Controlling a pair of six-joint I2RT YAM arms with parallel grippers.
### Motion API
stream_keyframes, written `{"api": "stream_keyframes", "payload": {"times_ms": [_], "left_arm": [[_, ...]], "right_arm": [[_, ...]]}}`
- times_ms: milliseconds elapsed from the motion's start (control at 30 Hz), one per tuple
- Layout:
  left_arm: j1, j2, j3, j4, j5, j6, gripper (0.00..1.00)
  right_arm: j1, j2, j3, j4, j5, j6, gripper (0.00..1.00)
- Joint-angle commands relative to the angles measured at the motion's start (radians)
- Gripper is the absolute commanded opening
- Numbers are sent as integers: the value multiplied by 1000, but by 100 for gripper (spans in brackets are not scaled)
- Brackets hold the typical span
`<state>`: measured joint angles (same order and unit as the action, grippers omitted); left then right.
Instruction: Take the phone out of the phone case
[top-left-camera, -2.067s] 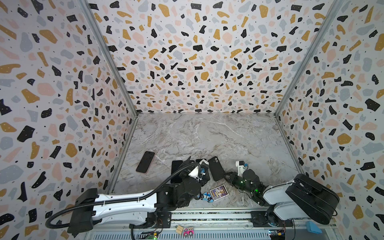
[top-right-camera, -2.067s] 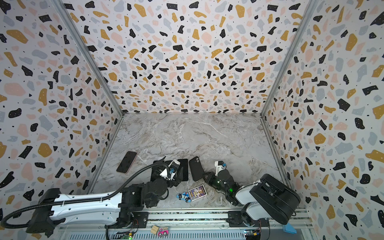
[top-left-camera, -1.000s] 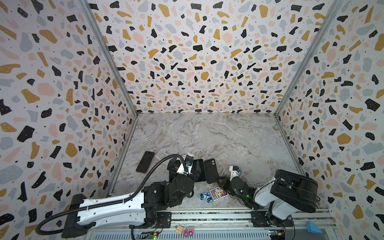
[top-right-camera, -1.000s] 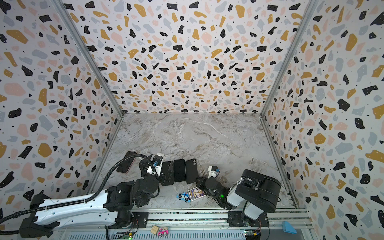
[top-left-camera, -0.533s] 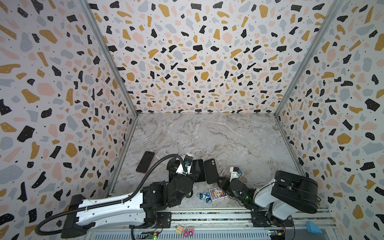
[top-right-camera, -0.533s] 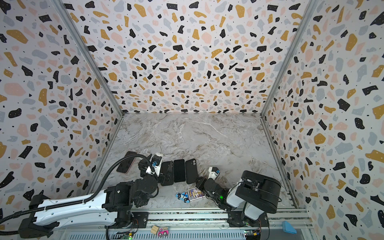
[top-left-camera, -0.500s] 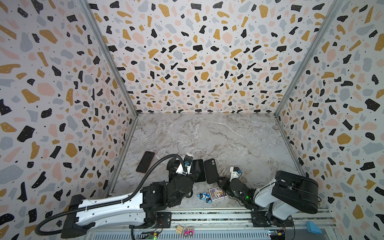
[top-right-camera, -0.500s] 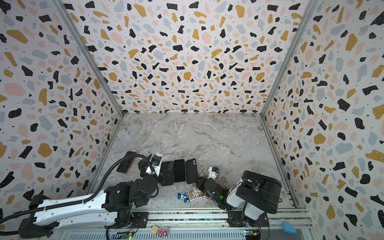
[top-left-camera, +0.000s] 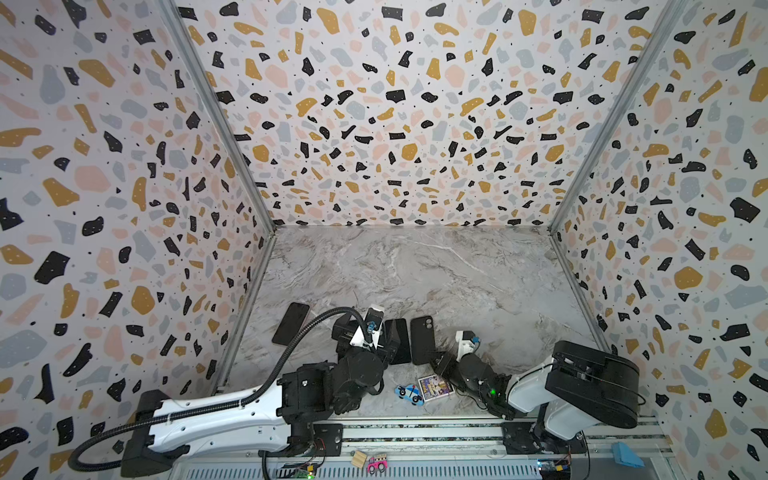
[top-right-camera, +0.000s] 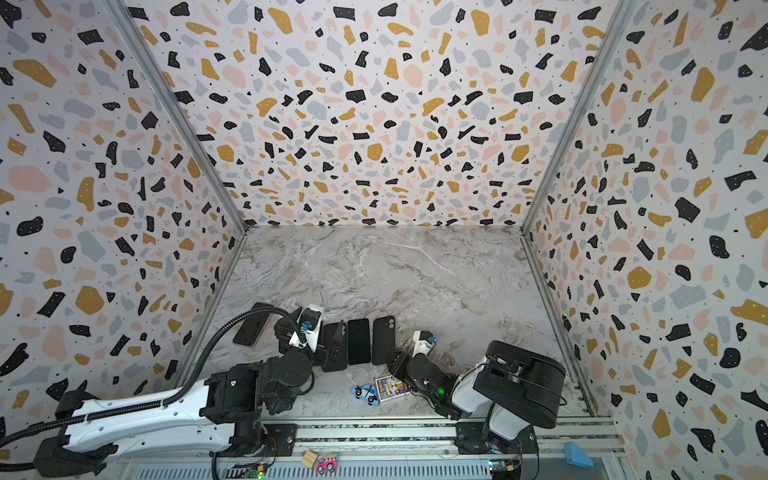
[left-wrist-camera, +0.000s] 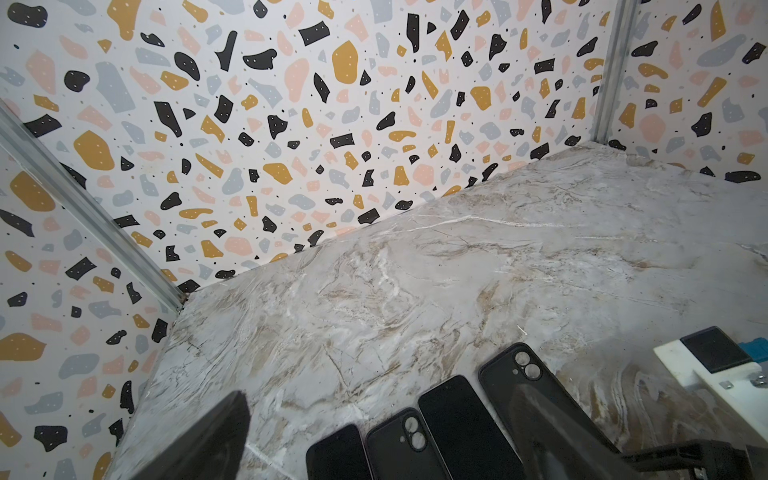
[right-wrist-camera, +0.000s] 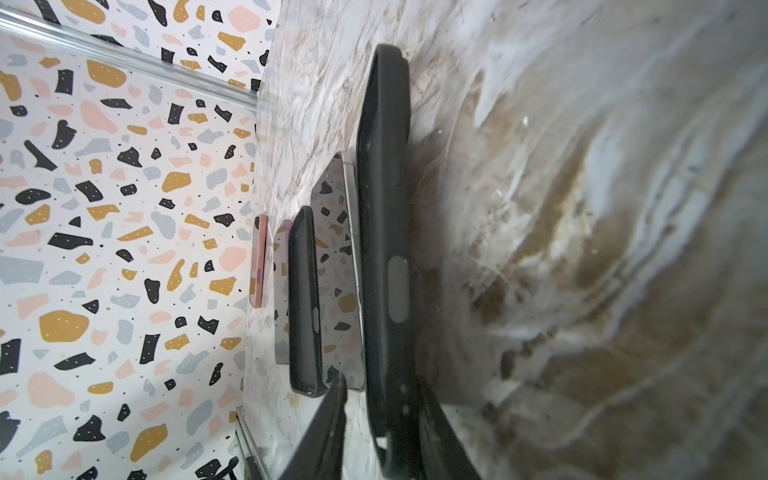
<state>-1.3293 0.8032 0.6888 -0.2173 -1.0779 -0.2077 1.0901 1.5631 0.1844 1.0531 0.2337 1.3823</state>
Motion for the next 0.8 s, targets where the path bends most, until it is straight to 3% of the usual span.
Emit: {"api": "stream_keyframes", "payload": {"times_ms": [0, 267, 467, 767], "left_arm": [[7, -11, 31, 14, -1, -18, 100], [7, -15, 31, 6, 5, -27, 100], [7, -10, 34, 9, 6, -27, 100], [7, -6, 34, 9, 5, -24, 100]], "right_arm": [[-4, -26, 19, -54, -16, -37, 32], [-59, -106, 33, -206, -81, -111, 48], [-105, -177, 115, -446, -107, -215, 60], [-176, -179, 144, -465, -264, -316, 63]]}}
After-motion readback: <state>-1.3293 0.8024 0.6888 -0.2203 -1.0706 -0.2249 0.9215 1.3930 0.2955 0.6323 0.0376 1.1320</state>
